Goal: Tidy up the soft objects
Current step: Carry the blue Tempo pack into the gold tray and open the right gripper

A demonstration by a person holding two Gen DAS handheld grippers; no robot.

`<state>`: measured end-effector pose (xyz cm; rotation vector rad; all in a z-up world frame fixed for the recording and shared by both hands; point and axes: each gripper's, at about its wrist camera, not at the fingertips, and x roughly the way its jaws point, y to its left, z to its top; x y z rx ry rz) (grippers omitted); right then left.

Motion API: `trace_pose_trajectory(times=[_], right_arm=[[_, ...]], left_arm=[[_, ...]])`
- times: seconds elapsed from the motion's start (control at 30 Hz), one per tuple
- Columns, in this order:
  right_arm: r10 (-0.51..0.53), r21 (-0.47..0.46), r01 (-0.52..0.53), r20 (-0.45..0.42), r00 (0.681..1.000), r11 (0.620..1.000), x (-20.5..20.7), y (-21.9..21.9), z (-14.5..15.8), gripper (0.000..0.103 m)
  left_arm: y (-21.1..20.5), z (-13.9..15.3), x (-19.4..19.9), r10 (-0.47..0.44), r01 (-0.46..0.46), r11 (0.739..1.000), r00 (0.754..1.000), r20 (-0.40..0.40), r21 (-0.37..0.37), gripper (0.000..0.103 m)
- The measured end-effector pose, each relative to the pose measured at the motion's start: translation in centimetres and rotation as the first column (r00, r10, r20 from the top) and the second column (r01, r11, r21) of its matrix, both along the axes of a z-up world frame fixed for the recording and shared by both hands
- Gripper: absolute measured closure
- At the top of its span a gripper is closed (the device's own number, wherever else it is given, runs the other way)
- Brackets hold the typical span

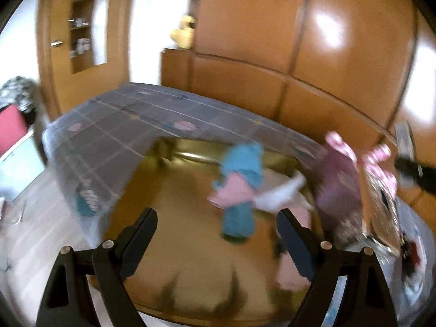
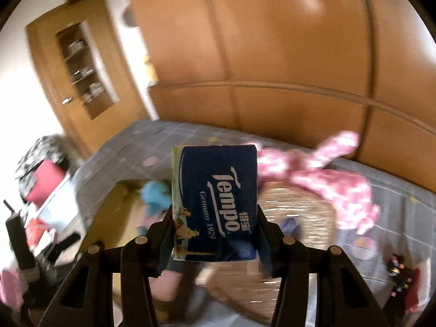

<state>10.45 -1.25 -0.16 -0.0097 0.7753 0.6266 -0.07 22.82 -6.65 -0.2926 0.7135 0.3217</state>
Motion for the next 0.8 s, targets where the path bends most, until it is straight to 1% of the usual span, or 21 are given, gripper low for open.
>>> trace_pose_trajectory(times=[0.1, 0.17, 0.33, 0.47, 0.57, 0.63, 0.7, 0.77, 0.8], right_arm=[[0.093, -0.018, -0.094, -0.034, 0.995, 0.995, -1.3, 3.6, -1.1, 0.051], [0.151, -0.030, -0.153, -0.070, 0.986, 0.988, -2.1, 6.1, -2.4, 0.051], [0.193, -0.069, -0.210, -0.195, 0.962, 0.975, -2.9, 10.9, -7.2, 0.051], [0.200, -0.104, -0.233, -0.258, 0.945, 0.967, -3.7, 13.2, -10.2, 0.051], [0.187, -0.123, -0.232, -0.301, 0.935, 0.965, -3.3, 14.3, -11.9, 0.050], [0.177, -0.135, -0.229, -0.316, 0.932, 0.964, -3.2, 14.2, -12.4, 0.049], [0.172, -0.127, -0.225, -0.334, 0.927, 0.966, -3.0, 13.9, -12.6, 0.048], [0.178, -0.127, -0.227, -0.317, 0.932, 0.965, -3.2, 13.6, -12.4, 0.045], [0.188, -0.127, -0.236, -0.309, 0.932, 0.963, -3.4, 13.4, -12.2, 0.041]], left_arm=[[2.8, 0.5, -0.9, 0.090, -0.090, 0.996, 0.996, 0.022, 0.000, 0.014], [4.5, 0.7, -1.5, 0.140, -0.140, 0.990, 0.990, 0.029, -0.005, 0.014], [7.1, 0.6, -2.4, 0.210, -0.210, 0.978, 0.977, 0.039, -0.019, 0.014], [7.9, 0.1, -2.8, 0.227, -0.226, 0.974, 0.973, 0.037, -0.036, 0.014], [8.2, -0.3, -2.9, 0.228, -0.226, 0.973, 0.973, 0.032, -0.042, 0.014], [8.2, -0.3, -2.9, 0.223, -0.221, 0.974, 0.974, 0.031, -0.049, 0.014], [8.1, -0.4, -2.9, 0.217, -0.215, 0.975, 0.976, 0.029, -0.049, 0.014], [8.0, -0.4, -2.8, 0.213, -0.211, 0.976, 0.977, 0.029, -0.049, 0.013], [7.9, -0.4, -2.8, 0.209, -0.208, 0.977, 0.977, 0.029, -0.048, 0.013]])
